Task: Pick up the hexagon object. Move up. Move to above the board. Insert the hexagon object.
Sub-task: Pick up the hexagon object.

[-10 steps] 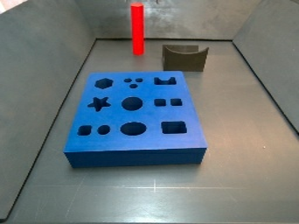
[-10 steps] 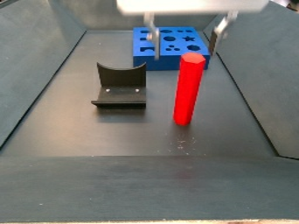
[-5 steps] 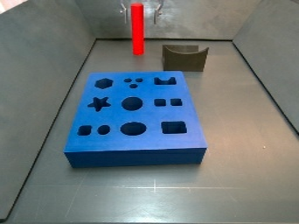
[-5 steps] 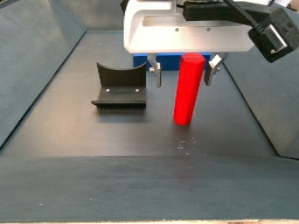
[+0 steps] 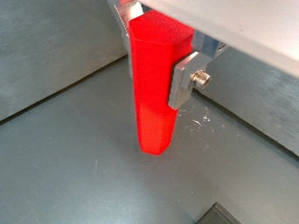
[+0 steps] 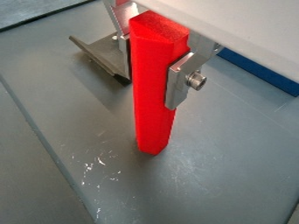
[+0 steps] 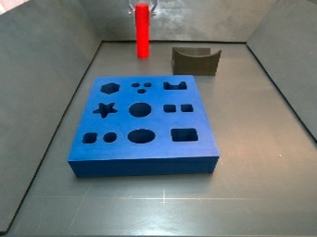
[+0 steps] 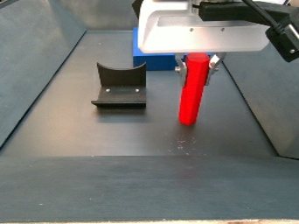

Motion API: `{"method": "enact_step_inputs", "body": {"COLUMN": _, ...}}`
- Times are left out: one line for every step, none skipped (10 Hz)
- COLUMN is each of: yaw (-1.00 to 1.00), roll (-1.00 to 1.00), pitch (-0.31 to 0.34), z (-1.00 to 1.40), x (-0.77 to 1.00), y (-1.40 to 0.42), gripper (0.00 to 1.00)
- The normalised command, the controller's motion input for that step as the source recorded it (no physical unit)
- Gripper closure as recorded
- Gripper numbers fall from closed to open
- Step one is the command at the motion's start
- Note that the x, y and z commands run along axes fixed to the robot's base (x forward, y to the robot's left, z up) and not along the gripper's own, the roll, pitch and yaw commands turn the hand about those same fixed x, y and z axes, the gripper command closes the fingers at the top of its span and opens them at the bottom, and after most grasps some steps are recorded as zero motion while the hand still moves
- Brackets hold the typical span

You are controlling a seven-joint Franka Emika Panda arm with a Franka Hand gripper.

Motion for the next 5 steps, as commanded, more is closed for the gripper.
{"method": "enact_step_inputs", "body": {"yaw": 0.00, "roll": 0.10, "pitch": 0.007, "z": 0.00, "x": 0.00, "y": -0.06, "gripper": 1.00}}
{"method": "enact_step_inputs", "body": {"yaw": 0.00, "roll": 0.00, "pitch": 0.000, "z": 0.00, "x": 0.00, "y": 0.00, "gripper": 1.00}}
{"method": "enact_step_inputs", "body": {"yaw": 0.00, "roll": 0.00, "pitch": 0.000, "z": 0.00, "x": 0.00, "y": 0.00, "gripper": 1.00}}
{"method": "enact_step_inputs", "body": {"yaw": 0.00, "roll": 0.00, "pitch": 0.000, "z": 0.00, "x": 0.00, "y": 0.00, "gripper": 1.00}}
{"method": "enact_step_inputs", "body": {"yaw": 0.00, "roll": 0.00, "pitch": 0.000, "z": 0.00, "x": 0.00, "y": 0.00, "gripper": 1.00}}
